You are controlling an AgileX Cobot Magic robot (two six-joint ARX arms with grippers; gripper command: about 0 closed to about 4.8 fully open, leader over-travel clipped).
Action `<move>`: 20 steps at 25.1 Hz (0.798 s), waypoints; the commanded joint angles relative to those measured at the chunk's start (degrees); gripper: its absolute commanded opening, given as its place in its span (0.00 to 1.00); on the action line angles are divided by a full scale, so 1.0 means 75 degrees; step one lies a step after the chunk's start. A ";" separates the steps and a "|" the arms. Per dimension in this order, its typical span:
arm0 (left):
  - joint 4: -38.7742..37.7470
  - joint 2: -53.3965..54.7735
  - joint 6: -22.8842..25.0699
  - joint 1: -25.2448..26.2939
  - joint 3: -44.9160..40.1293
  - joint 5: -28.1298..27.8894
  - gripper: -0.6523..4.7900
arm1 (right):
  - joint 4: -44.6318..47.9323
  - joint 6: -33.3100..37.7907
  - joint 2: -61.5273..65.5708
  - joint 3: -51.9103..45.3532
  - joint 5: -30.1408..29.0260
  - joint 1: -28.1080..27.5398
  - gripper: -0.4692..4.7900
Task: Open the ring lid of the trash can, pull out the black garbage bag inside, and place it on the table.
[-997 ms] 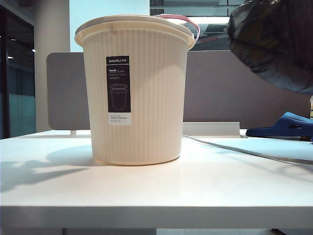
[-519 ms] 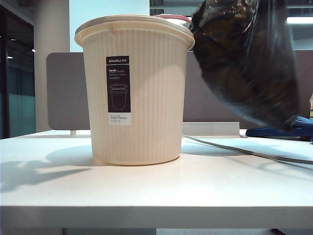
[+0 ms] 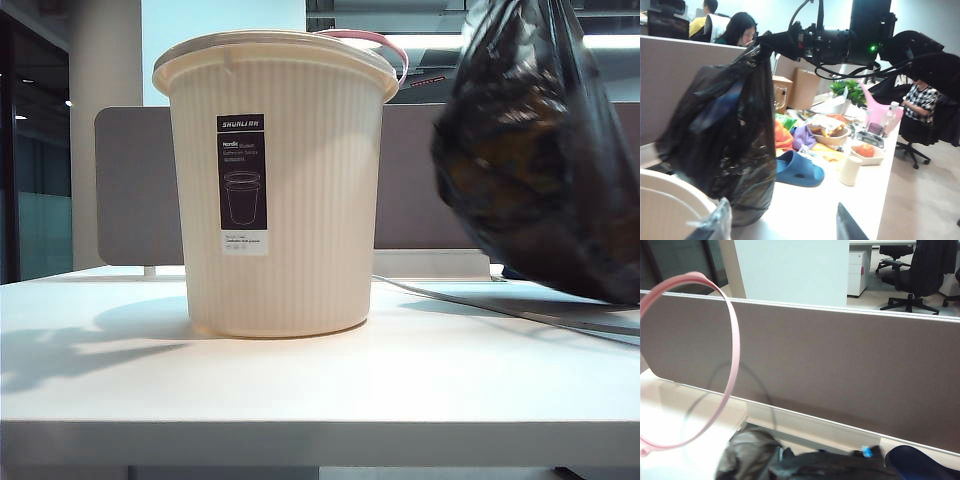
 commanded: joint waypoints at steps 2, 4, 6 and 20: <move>0.0017 0.0009 0.0198 -0.0006 0.0035 -0.0181 0.61 | 0.0370 -0.0315 -0.0085 -0.0221 -0.0006 0.0026 0.09; 0.0017 0.0035 0.0210 -0.0006 0.0035 -0.0230 0.61 | 0.0373 -0.0356 -0.0085 -0.0332 -0.0006 0.0026 0.09; 0.0023 0.0093 0.0312 -0.0006 0.0035 -0.0224 0.61 | 0.0364 -0.0414 -0.0085 -0.0455 -0.0009 0.0026 0.09; 0.0015 0.0233 0.0373 -0.0006 0.0032 -0.0224 0.61 | 0.0766 -0.0548 -0.0178 -0.1737 -0.0006 0.0026 0.09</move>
